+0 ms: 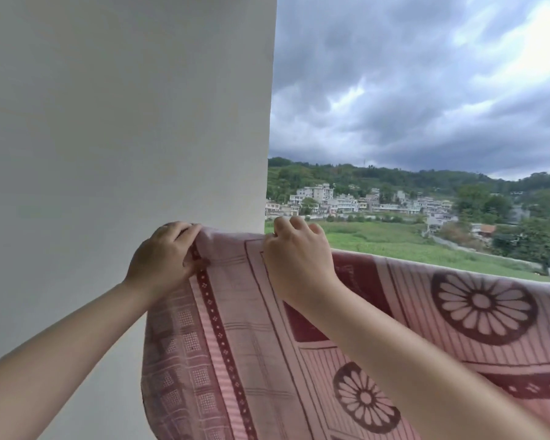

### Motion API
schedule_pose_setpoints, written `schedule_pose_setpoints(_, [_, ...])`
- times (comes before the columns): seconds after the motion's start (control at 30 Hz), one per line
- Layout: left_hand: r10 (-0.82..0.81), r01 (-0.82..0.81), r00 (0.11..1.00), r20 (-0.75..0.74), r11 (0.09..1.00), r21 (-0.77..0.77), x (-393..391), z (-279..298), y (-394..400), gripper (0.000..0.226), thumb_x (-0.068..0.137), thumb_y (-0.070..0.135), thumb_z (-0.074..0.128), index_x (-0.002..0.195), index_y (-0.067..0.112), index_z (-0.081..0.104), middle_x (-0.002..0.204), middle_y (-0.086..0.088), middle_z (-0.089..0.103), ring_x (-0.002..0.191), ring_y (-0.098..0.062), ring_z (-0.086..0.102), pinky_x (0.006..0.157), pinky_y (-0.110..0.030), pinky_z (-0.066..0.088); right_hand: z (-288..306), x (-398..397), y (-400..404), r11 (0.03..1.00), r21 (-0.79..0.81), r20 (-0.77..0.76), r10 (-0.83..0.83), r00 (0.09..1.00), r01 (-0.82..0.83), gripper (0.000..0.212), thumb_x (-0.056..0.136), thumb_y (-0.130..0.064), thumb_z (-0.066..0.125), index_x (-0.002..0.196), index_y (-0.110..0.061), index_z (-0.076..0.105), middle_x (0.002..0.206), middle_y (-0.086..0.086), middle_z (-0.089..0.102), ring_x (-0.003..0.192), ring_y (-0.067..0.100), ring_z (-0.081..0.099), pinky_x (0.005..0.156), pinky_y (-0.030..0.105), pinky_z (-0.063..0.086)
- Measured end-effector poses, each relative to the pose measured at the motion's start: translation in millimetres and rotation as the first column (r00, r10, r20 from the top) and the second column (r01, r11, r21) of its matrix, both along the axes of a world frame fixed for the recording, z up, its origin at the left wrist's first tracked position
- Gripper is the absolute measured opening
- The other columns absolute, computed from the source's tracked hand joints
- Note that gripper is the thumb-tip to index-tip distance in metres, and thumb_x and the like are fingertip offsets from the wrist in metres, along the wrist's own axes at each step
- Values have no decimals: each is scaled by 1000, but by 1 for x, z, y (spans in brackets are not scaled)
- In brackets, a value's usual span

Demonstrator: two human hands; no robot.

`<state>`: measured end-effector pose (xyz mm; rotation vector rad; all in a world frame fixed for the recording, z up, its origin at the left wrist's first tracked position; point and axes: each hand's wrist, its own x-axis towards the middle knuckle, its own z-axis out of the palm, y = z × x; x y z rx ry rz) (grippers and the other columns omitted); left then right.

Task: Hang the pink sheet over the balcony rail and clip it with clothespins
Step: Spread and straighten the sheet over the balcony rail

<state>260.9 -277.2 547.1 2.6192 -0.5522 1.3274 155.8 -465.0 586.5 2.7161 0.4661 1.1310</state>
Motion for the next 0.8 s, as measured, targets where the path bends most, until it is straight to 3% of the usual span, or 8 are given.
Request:
schedule_pose_setpoints(0.13, [-81,79,992,101,997,25,34,4,31,26,72,14,66,96,6,68,84,-12,70,66,-32,68,47,-37,54,0,21,24,999,4,21,-44,999,44,14,78,2,49,81,-7,60,90,3,54,86,20,48,81,31,40])
schedule_pose_setpoints(0.2, [-186,169,970,157,979,115,44,8,38,27,75,21,51,89,6,69,76,-10,70,52,-29,67,38,-32,51,-1,25,26,997,40,86,-73,994,70,20,52,1,72,54,-13,58,56,-4,51,54,14,52,58,24,43])
schedule_pose_setpoints(0.27, [-342,294,915,215,929,226,53,17,49,40,87,30,39,82,5,71,69,-9,69,45,-26,65,35,-29,51,0,28,32,992,67,141,-115,983,106,32,35,0,80,42,-17,53,40,-8,49,37,9,47,47,17,35])
schedule_pose_setpoints(0.33, [-474,381,852,225,854,355,58,29,57,54,94,34,29,73,6,71,60,-8,66,39,-22,60,32,-26,49,1,25,43,985,69,68,-160,985,156,21,52,3,73,55,-12,59,52,-6,55,49,9,42,57,19,39])
schedule_pose_setpoints(0.43, [-441,332,872,211,851,408,59,39,60,36,84,23,38,66,7,65,54,-6,60,33,-25,53,29,-25,41,8,29,46,974,-20,12,-227,974,227,22,80,5,41,92,-9,54,78,-5,41,75,11,36,73,19,30])
schedule_pose_setpoints(0.57, [-454,453,888,74,891,36,67,62,37,24,87,15,34,84,3,54,72,-14,52,62,-34,55,56,-34,42,36,39,40,938,33,56,-348,936,346,26,81,6,35,100,-7,48,91,3,50,79,15,40,71,23,32])
schedule_pose_setpoints(0.7, [-444,438,895,48,851,-289,87,115,-24,14,88,-1,35,87,4,48,68,-7,42,73,-26,41,64,-32,30,86,75,18,840,50,68,-542,837,540,28,84,3,36,109,1,48,110,18,56,102,32,54,81,38,45])
schedule_pose_setpoints(0.8, [-459,440,887,46,810,-387,106,149,-77,20,90,1,33,103,-4,48,100,-23,48,82,-35,50,67,-33,34,119,96,-14,748,208,99,-658,747,631,30,85,0,37,113,4,48,117,21,54,110,36,51,85,39,45])
